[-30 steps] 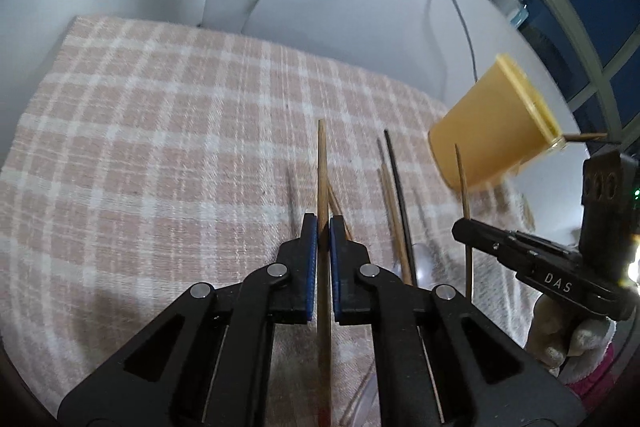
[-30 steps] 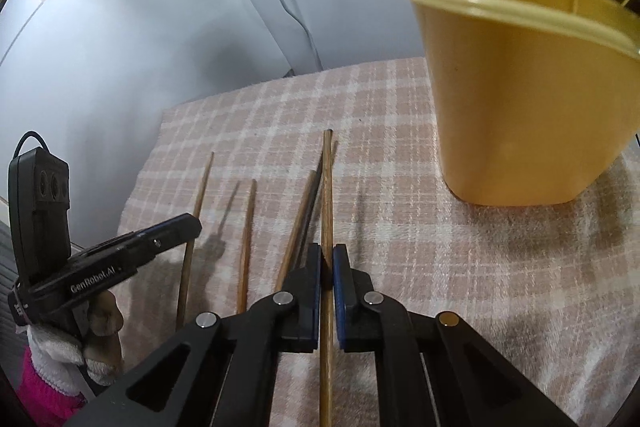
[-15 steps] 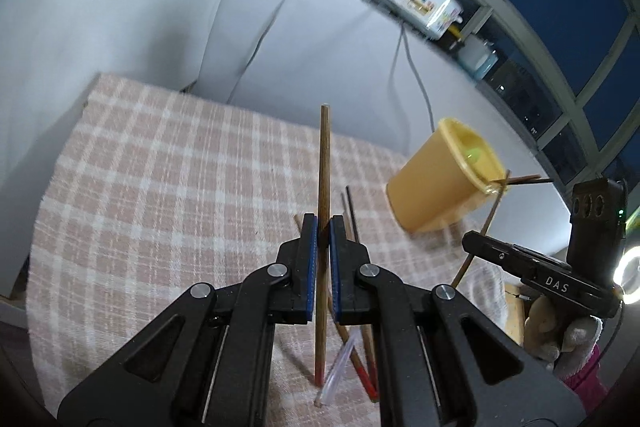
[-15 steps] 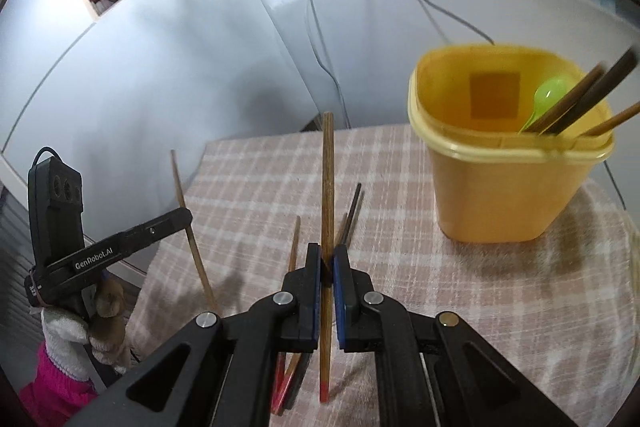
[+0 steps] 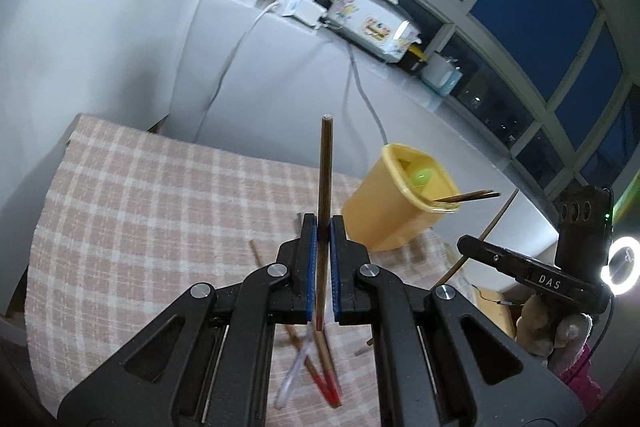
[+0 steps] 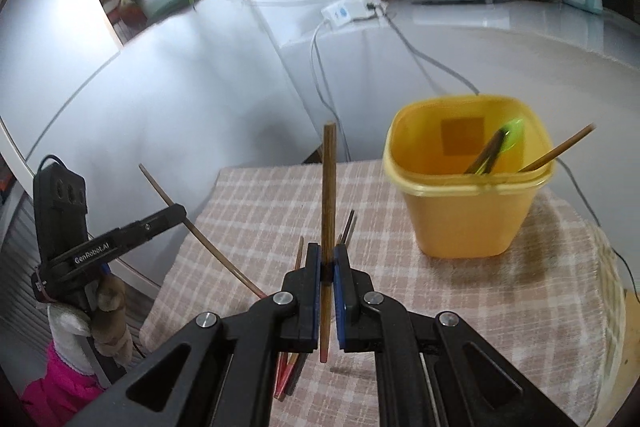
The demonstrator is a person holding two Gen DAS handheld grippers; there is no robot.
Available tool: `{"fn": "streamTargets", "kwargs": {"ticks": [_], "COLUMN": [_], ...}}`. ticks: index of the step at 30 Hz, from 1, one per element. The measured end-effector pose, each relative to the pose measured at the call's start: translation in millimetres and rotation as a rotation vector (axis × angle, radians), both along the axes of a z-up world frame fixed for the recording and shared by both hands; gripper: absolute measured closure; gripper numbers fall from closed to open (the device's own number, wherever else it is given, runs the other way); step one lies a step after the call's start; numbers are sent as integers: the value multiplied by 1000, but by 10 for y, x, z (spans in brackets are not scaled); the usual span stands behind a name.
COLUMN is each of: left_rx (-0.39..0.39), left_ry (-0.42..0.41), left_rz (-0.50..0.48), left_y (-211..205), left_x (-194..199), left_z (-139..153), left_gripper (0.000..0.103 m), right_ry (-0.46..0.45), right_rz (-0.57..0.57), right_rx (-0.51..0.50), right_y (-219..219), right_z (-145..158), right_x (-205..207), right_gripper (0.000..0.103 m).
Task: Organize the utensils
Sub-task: 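Lift both held chopsticks upright and carry them over the yellow bin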
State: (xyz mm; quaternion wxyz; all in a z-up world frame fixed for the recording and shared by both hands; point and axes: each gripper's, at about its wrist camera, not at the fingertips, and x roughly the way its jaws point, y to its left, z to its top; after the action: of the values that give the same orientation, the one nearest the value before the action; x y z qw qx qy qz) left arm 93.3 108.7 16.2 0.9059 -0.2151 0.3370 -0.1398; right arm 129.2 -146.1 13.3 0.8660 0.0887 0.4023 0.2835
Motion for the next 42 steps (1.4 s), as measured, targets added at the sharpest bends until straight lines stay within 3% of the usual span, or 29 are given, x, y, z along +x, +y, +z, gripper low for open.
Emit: {"fn": "streamTargets", "kwargs": {"ticks": [14, 25, 35, 42], "left_rx": [-46, -61, -80, -91], "left_ry": [-124, -208, -251, -243], "left_rz": [-40, -54, -58, -76], "left_y": [-281, -468, -647, -842], "left_x": [226, 490, 752, 948], "left_z": [464, 823, 1001, 950], "left_gripper": [99, 99, 99, 99], "right_ry": [-142, -239, -251, -240], "right_rz": [-107, -150, -232, -314], "right_rx": [96, 150, 174, 168], "right_y": [-570, -713, -854, -1053], "right_z": [625, 1001, 1051, 926], "right_x": [-103, 66, 448, 654], "right_gripper": [100, 100, 100, 100]}}
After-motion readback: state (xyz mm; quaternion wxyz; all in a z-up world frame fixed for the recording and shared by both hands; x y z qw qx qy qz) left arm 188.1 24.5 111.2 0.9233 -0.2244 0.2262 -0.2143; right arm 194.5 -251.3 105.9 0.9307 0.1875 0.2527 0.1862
